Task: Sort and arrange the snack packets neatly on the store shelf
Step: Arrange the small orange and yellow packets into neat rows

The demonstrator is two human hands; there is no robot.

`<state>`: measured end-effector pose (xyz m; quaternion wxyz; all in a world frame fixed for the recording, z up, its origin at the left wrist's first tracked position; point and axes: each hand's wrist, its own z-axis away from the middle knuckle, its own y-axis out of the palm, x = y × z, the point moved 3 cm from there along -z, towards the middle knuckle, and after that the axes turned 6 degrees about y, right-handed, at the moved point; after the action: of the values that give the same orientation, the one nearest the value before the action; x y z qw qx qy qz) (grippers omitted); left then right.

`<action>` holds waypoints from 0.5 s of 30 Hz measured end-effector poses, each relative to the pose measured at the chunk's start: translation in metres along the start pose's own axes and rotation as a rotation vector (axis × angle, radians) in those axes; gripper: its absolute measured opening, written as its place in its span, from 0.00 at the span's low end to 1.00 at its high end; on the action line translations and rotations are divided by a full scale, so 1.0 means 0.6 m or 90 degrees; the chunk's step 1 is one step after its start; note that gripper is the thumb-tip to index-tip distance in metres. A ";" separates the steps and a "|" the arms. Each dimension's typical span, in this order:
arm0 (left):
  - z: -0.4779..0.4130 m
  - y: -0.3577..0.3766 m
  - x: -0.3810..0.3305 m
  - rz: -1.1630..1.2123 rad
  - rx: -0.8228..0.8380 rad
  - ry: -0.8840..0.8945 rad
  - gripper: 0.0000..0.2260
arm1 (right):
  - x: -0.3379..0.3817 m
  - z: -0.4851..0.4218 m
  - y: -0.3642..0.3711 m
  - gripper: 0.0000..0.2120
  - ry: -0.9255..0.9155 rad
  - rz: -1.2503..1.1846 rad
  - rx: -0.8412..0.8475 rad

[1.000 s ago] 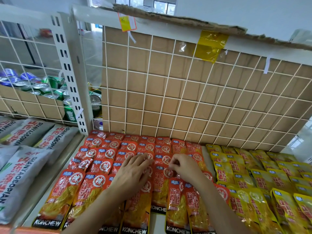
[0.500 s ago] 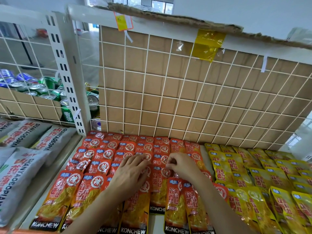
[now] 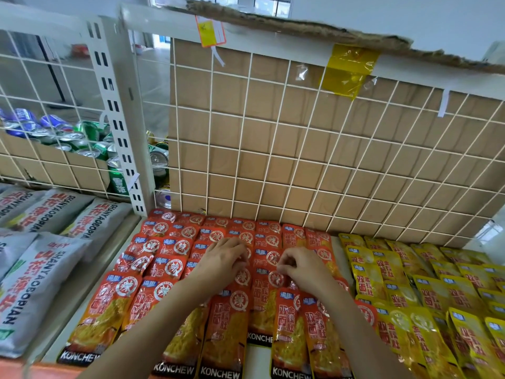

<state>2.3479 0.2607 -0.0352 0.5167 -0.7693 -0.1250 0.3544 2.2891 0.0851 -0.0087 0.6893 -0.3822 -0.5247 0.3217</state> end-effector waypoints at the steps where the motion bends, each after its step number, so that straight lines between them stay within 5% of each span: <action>1: -0.002 0.001 0.001 0.001 0.010 -0.002 0.06 | 0.001 0.000 0.000 0.02 0.000 0.004 -0.002; 15: 0.001 0.000 0.005 0.006 -0.001 0.024 0.06 | 0.001 -0.003 0.004 0.03 -0.004 -0.003 -0.016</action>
<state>2.3501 0.2628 -0.0365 0.5163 -0.7772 -0.1116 0.3419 2.2910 0.0867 -0.0108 0.6835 -0.3888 -0.5317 0.3145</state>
